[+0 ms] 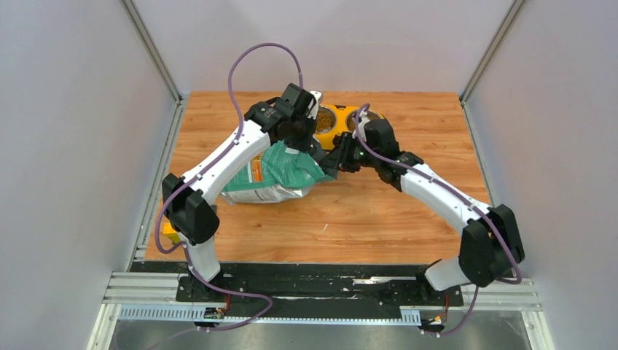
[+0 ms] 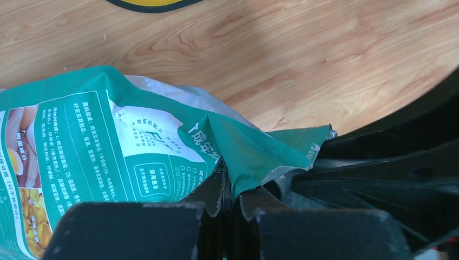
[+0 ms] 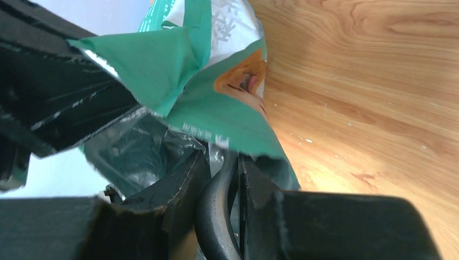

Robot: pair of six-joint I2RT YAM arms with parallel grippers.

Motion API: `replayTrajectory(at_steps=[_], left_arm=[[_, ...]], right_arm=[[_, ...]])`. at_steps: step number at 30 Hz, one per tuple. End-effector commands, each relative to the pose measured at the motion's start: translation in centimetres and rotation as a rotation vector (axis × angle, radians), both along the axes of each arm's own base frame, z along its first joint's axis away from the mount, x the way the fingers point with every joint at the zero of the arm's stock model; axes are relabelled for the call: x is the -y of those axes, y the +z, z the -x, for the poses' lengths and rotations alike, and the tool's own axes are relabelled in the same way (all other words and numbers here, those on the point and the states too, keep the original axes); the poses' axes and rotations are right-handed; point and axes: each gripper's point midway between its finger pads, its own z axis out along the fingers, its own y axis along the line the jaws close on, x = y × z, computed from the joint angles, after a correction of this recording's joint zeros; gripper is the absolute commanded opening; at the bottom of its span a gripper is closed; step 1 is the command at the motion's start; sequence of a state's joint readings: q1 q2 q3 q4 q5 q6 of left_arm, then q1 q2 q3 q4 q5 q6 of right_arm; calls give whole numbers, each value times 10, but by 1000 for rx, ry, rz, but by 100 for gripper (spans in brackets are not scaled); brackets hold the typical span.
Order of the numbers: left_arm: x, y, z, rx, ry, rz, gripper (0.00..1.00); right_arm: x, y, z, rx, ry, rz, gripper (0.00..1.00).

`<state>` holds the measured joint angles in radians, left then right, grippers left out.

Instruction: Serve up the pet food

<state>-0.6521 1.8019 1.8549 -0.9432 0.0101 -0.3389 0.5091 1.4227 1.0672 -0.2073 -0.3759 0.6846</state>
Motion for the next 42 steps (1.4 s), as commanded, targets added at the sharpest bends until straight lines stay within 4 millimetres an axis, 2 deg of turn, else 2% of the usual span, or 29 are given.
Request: replayTrajectory(at_steps=[1,4,7,12,16,18,21,27,35,42], left_arm=[[9,59,-20,165,44,121,0],[5,63,-22,186,72,112,0],[0,67,-24,205,94,109,0],[-6,73,-26,232,120,99,0],[-10,78,-27,251,135,95,0],[-12,80,-27,257,141,93,0],[-15,82,-27,264,149,91,0],[-23,90,-26,293,171,82,0],[-35,99,-21,323,195,67,0],[-50,104,-15,349,217,44,0]], right_arm=[[-20,-2,-20,11,0,-38,0],[-37,-10,-15,-43,80,-96,0],[-49,-10,-4,-90,163,-162,0],[-62,16,17,-114,291,-300,0],[-59,48,29,-111,341,-374,0],[-54,61,31,-91,328,-386,0],[-43,71,29,-73,283,-377,0],[-16,88,31,-51,214,-398,0],[30,110,23,36,64,-396,0],[60,123,24,47,9,-436,0]])
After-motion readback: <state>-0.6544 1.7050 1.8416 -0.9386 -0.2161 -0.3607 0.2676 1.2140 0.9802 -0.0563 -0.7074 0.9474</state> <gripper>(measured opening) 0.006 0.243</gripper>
